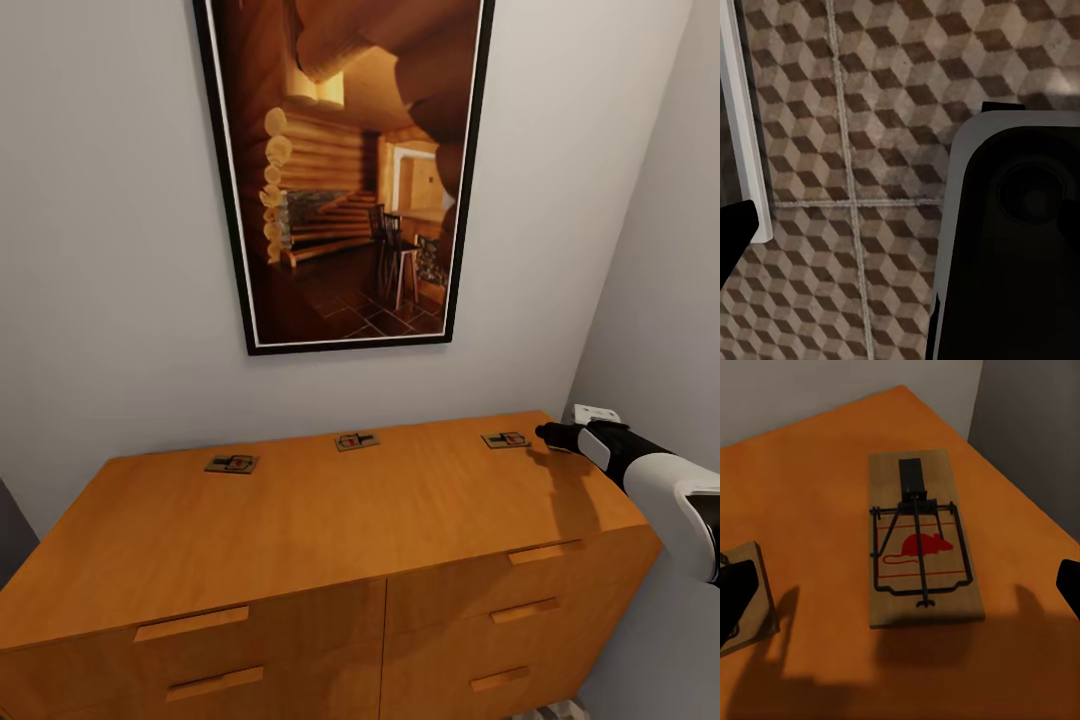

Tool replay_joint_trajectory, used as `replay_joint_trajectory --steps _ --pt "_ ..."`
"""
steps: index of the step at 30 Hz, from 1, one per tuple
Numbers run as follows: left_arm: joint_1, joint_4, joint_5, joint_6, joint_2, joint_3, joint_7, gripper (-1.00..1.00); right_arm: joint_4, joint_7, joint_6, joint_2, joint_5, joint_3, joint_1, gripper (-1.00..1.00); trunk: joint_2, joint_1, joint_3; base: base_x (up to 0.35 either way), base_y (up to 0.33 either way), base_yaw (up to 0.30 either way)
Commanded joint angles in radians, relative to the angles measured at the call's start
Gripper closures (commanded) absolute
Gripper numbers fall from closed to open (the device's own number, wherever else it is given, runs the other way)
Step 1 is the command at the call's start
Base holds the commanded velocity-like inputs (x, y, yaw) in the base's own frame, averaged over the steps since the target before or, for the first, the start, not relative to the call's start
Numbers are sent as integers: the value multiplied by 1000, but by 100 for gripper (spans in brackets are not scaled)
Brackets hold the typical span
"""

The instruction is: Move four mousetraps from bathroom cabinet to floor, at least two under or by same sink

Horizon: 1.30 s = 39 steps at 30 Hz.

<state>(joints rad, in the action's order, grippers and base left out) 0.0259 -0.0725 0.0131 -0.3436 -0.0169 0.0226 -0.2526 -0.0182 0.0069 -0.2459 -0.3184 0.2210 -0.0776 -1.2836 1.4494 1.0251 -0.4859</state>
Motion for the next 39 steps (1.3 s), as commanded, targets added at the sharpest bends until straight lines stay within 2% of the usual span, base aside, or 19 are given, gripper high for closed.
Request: replay_joint_trajectory --steps 1,21,39 --pt "2 -4 1 -8 0 2 -1 -100 -2 1 -6 -1 9 -8 0 -100 1 0 -2 0 0 0" --pt "2 -4 2 -6 0 2 -1 -100 -2 -1 -4 -1 8 -8 0 -100 1 0 -25 0 0 0" --pt "2 -4 1 -8 0 2 -1 -100 -2 -1 -4 -1 8 -8 0 -100 1 0 -28 43 0 0"
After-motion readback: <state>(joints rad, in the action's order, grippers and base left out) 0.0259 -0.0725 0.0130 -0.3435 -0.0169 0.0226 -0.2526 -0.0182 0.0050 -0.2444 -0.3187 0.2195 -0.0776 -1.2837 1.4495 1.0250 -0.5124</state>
